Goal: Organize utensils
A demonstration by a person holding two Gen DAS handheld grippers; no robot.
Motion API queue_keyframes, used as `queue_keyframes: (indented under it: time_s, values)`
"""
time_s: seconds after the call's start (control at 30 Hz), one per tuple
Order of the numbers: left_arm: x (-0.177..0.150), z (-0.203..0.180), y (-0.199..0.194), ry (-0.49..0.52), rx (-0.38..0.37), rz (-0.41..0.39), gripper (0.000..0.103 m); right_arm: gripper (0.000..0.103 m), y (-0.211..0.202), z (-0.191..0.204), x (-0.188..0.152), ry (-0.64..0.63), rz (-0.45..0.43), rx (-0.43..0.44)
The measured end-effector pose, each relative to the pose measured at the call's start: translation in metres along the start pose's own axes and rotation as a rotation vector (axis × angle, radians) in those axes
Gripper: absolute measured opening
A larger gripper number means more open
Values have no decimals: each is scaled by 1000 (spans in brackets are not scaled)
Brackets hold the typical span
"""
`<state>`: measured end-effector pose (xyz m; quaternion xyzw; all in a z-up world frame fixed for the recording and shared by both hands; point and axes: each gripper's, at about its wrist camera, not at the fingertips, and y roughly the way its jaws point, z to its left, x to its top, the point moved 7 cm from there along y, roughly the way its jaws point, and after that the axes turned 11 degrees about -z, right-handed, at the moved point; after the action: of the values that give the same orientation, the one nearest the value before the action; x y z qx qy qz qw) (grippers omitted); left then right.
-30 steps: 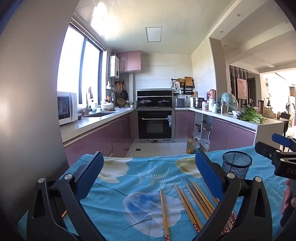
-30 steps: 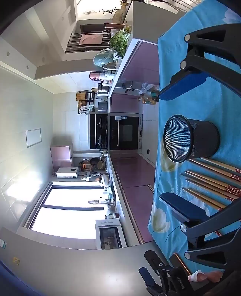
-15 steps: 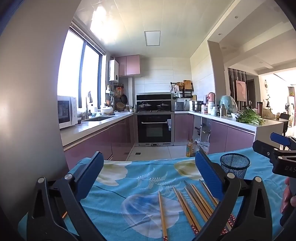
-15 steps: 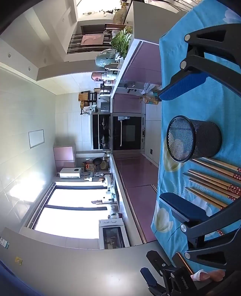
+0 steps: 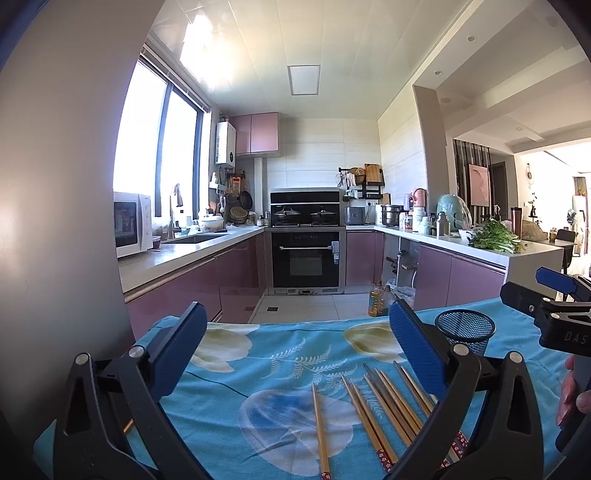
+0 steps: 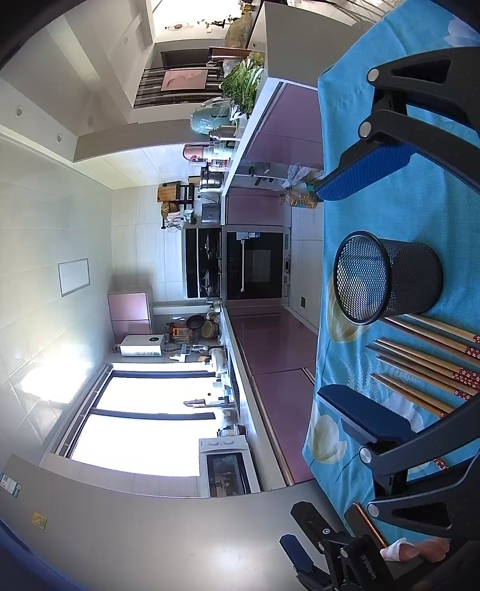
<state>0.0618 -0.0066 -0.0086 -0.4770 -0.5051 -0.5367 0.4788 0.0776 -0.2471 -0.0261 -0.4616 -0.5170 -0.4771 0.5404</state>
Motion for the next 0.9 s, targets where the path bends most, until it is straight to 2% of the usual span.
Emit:
queue_keyframes:
  time_s: [0.9]
  values:
    - [-1, -1, 0, 0, 1, -2, 97, 97, -1, -2, 2, 8, -3, -4]
